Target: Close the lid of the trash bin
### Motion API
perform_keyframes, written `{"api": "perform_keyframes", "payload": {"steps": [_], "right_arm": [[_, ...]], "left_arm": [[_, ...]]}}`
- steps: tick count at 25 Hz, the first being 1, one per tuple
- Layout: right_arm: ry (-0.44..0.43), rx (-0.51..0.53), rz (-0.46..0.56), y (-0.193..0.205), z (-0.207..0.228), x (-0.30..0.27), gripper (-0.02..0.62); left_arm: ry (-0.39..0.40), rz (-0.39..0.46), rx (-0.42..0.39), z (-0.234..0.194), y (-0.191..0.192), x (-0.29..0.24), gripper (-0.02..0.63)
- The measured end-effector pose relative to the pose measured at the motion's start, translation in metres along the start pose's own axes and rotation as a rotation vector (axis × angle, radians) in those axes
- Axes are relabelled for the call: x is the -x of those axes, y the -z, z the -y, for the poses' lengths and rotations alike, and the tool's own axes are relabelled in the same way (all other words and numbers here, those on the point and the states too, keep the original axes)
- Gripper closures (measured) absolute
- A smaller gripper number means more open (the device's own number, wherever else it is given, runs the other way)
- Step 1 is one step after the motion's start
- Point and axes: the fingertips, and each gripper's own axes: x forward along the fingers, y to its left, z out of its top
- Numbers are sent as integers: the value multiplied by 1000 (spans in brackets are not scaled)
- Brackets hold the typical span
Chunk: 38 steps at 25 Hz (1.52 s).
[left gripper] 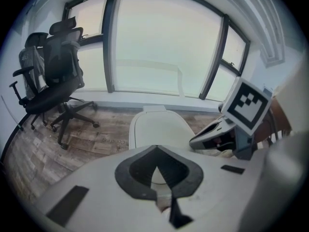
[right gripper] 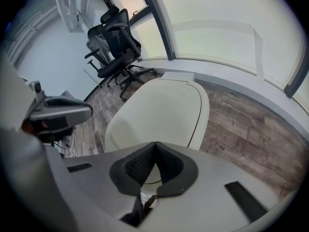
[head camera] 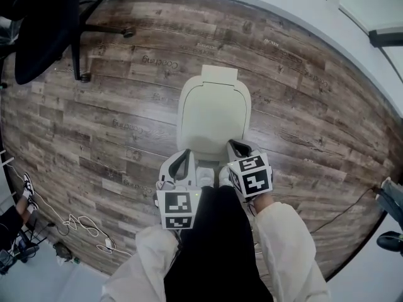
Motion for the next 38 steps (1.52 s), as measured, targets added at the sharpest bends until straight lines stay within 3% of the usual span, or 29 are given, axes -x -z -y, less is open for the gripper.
{"api": "perform_keyframes", "payload": {"steps": [7, 18, 28, 38], "right_arm": [[4, -7, 11, 1, 1, -2, 572], [15, -11, 7, 1, 1, -2, 571], [19, -11, 5, 2, 1, -5, 571], [14, -14, 12, 2, 2, -5, 571]], "left_arm": [[23, -89, 9, 1, 29, -27, 598], [45, -157, 25, -1, 47, -41, 598], [50, -193, 46, -4, 56, -49, 598], [39, -172, 54, -4, 56, -50, 598]]}}
